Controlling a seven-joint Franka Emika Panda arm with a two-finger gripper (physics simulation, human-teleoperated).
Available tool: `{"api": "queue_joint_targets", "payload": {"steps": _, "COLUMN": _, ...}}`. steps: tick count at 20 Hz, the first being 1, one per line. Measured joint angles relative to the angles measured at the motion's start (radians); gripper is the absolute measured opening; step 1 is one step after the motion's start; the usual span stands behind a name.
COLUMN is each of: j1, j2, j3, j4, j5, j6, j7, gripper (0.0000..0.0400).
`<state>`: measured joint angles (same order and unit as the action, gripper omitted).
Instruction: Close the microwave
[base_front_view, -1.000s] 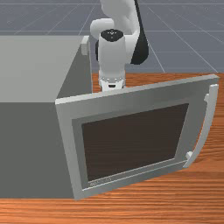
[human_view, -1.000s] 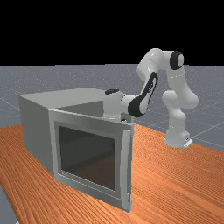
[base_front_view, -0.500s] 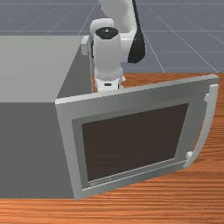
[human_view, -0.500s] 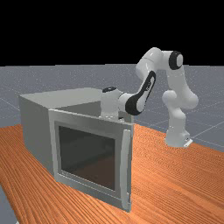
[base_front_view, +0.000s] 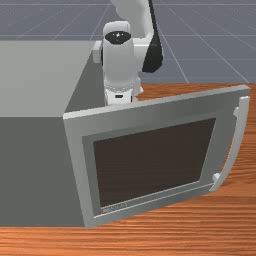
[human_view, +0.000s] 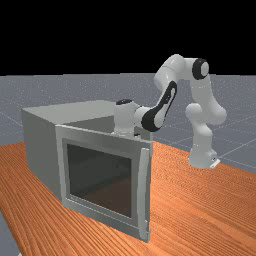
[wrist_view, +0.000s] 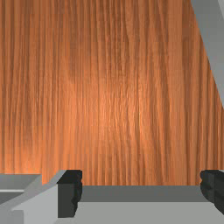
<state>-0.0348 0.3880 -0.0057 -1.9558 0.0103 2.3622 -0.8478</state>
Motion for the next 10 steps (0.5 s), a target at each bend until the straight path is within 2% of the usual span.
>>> {"api": "queue_joint_targets", "payload": {"steps": 2, "j1": -0.002, "j2": -0.025, "j3": -0.001, "j4": -0.009, "j5": 0.001, "j6": -0.008, "j7": 0.0, "gripper": 0.04}}
{"api": "queue_joint_targets", "payload": {"steps": 3, "j1": -0.009, "j2": -0.026, "j3": 0.006, "j4": 0.019, "j5": 0.02, "j6": -0.062, "j7": -0.016, "gripper": 0.04}}
{"api": "queue_joint_targets", "payload": {"steps": 4, "j1": -0.003, "j2": -0.048, "j3": -0.001, "j4": 0.002, "j5": 0.002, "j6": -0.044, "j7": -0.001, "gripper": 0.04}}
{"api": "queue_joint_targets", "payload": {"steps": 5, "j1": -0.015, "j2": -0.051, "j3": 0.01, "j4": 0.03, "j5": 0.038, "j6": -0.102, "j7": -0.03, "gripper": 0.04}}
{"api": "queue_joint_targets", "payload": {"steps": 7, "j1": -0.016, "j2": -0.068, "j3": 0.01, "j4": 0.04, "j5": 0.042, "j6": -0.125, "j7": -0.033, "gripper": 0.04}}
{"api": "queue_joint_targets", "payload": {"steps": 10, "j1": -0.007, "j2": -0.095, "j3": 0.001, "j4": 0.039, "j5": 0.011, "j6": -0.133, "j7": -0.009, "gripper": 0.04}}
